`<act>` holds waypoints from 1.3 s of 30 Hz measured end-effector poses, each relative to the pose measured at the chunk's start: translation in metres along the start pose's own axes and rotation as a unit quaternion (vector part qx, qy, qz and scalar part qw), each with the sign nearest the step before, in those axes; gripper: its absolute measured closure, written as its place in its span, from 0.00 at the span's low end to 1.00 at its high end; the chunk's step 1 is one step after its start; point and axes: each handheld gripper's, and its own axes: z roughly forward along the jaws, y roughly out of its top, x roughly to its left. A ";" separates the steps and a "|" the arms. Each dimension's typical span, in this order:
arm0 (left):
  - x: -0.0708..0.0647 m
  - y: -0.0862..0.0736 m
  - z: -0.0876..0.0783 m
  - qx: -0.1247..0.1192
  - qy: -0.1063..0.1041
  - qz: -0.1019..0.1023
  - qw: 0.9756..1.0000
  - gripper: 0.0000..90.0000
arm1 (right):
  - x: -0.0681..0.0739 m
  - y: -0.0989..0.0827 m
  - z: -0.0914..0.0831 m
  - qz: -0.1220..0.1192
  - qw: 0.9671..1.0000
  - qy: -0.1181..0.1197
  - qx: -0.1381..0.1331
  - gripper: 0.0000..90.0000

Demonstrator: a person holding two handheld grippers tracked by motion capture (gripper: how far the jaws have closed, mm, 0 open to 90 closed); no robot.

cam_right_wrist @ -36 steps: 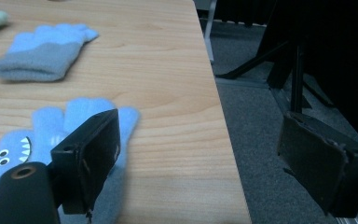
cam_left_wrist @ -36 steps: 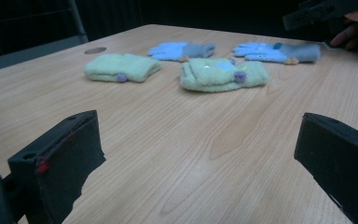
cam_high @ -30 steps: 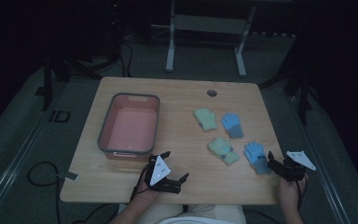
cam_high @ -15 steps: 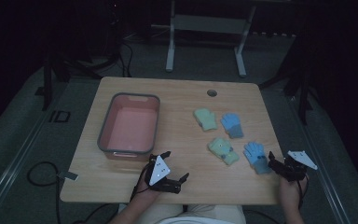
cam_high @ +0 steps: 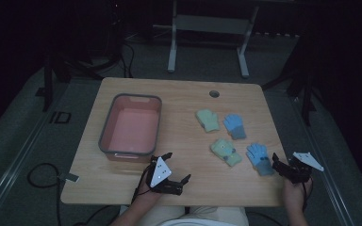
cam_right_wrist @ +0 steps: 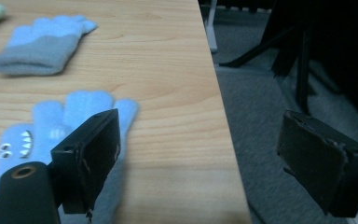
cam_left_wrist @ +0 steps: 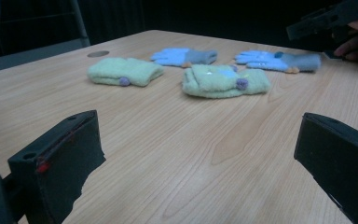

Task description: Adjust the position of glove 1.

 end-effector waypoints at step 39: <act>0.004 0.000 0.000 -0.006 -0.012 -0.018 1.000 0.01 | 0.043 0.112 -0.027 -0.026 0.998 0.055 -0.036 0.12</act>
